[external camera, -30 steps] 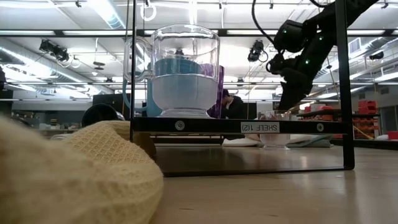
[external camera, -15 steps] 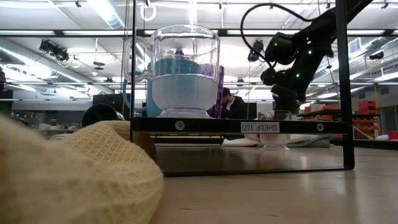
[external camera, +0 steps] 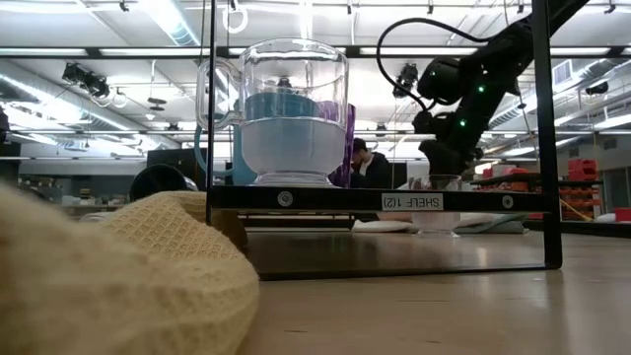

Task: Stack small to large cups/mugs on shelf
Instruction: Put the light orange cup on the shelf

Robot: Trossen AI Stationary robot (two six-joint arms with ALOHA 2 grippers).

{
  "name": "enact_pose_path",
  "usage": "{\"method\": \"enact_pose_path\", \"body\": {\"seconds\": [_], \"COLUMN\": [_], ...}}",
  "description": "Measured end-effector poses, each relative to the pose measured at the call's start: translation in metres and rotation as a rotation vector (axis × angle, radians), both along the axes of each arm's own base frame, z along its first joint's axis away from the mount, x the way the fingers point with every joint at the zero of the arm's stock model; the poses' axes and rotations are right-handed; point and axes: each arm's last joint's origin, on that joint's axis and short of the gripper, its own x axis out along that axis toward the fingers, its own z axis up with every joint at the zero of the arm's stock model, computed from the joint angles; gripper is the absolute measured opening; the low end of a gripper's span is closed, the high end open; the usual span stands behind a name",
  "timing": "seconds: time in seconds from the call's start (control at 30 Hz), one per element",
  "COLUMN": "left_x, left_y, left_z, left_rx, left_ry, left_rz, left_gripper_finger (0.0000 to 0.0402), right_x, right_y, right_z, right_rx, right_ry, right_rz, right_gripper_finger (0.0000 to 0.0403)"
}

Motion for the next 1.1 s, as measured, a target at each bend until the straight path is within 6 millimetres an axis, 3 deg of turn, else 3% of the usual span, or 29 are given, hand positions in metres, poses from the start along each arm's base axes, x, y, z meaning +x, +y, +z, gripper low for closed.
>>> {"method": "enact_pose_path", "body": {"seconds": [0.43,0.63,0.9,1.1], "left_x": [0.000,0.000,-0.001,-0.002], "left_y": [0.000,0.000,0.000,0.000], "left_z": [0.000,-0.001,-0.002,-0.004], "left_rx": [-0.003,0.001,0.000,-0.008], "left_ry": [-0.001,0.014,0.024,0.049], "left_rz": [0.001,-0.003,-0.003,-0.002], "left_gripper_finger": [0.0156,0.0150,0.0153,0.0146], "right_x": [0.008,0.006,0.013,0.014], "right_y": [-0.028,-0.035,-0.041,-0.040], "right_z": [0.047,0.043,0.021,0.040], "right_rx": [-0.110,-0.068,0.031,0.016], "right_ry": [-0.091,-0.111,-0.095,-0.171], "right_rz": [0.019,0.026,0.080,0.118], "right_gripper_finger": [0.0157,0.0139,0.0031,0.0013]}}
